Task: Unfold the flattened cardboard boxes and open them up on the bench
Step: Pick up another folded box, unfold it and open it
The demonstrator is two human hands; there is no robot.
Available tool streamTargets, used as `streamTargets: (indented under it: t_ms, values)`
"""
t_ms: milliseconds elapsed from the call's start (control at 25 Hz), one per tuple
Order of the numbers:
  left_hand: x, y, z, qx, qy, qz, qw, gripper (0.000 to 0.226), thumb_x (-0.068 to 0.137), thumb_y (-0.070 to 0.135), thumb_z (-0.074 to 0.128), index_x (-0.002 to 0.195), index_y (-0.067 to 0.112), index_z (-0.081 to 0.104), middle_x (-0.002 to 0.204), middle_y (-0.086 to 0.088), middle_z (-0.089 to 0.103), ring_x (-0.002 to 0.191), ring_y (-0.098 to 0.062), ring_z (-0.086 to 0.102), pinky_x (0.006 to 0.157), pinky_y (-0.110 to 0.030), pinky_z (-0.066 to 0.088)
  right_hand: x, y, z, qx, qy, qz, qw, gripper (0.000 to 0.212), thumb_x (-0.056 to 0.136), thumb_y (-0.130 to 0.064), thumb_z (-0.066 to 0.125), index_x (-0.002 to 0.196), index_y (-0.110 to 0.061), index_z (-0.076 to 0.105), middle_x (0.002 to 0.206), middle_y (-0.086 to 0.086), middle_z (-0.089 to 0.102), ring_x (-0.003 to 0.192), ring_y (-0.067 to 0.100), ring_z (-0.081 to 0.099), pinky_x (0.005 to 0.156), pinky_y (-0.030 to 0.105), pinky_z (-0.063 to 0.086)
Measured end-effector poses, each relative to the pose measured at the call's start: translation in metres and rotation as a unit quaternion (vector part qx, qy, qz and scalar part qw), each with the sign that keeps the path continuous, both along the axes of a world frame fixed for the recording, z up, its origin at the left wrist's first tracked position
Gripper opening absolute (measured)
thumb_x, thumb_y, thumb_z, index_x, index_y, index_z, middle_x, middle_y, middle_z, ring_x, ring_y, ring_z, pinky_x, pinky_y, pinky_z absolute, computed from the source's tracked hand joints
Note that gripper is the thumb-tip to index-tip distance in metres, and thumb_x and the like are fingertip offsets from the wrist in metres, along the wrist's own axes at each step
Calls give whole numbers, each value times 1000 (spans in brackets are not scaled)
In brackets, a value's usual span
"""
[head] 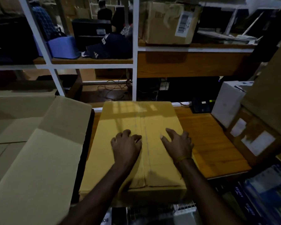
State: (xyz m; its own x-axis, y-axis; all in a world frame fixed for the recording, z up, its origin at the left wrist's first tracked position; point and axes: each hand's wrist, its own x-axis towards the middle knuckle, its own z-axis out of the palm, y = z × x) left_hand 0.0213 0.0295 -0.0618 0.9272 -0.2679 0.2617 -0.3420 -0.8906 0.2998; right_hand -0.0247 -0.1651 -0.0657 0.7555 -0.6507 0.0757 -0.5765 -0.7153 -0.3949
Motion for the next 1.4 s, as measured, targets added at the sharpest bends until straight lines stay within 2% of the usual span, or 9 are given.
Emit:
streamTargets:
  t_ms: [160,320,400,560,720,880,1120,1240,1400]
  values:
    - [2,2,-5,27,59,-68,996,46,93,57,46,137,42,52,152,1,40,141,-24,32,114,-54,20,2,1,-1,-6,76,32,997,58,93,-69,34,147,-51,28,161,20,7,146,43,12,114,56,16]
    - [-24,33,-5,119,130,-173,969,77,84,80,5,153,47,12,165,7,-2,152,-25,0,118,-53,0,-34,24,4,-41,128,159,978,59,98,-64,17,153,-48,2,163,11,-13,149,34,-15,117,56,-8]
    - [-48,56,-11,115,115,-192,968,81,79,82,-1,152,48,9,163,10,-8,152,-25,0,118,-51,1,-67,50,0,-49,101,209,971,59,97,-64,14,152,-49,-3,163,5,-16,149,28,-18,116,51,-13]
    - [-91,73,-13,34,104,-92,990,66,84,73,11,141,54,39,159,20,18,150,-18,17,119,-52,11,-110,83,-9,-94,38,201,974,58,95,-65,14,151,-51,10,164,-1,0,151,27,-2,115,47,-10]
    - [-79,55,-5,36,97,-64,993,62,88,63,12,136,50,49,157,17,29,149,-17,23,119,-50,14,-86,67,-8,-97,31,226,969,57,97,-61,18,152,-47,16,164,0,3,152,25,-1,117,49,-9]
    - [-50,21,-5,-19,51,-30,998,38,96,48,41,120,35,69,142,10,55,137,-20,45,114,-53,27,-38,26,-6,-51,65,260,962,54,101,-57,25,153,-43,19,165,-2,2,152,23,-3,120,53,-8]
    - [-19,-16,0,-70,-4,-9,997,28,95,38,53,110,28,74,129,3,65,120,-18,59,108,-52,36,-8,-2,-5,-29,-146,261,954,38,100,-37,45,124,-18,67,133,8,62,128,29,53,114,45,34]
    - [-17,-12,-5,-100,7,-22,995,32,93,41,53,117,31,70,133,3,61,120,-15,57,110,-51,34,-27,-3,-7,-19,-220,290,931,41,95,-48,46,125,-28,65,134,-2,60,132,22,47,115,39,23]
    - [-19,-7,-3,-155,55,-72,984,36,88,34,60,124,37,63,141,5,50,123,-17,52,102,-49,43,-48,-2,-8,-29,-161,379,911,61,85,-65,56,141,-42,46,150,-10,40,142,16,29,114,40,20]
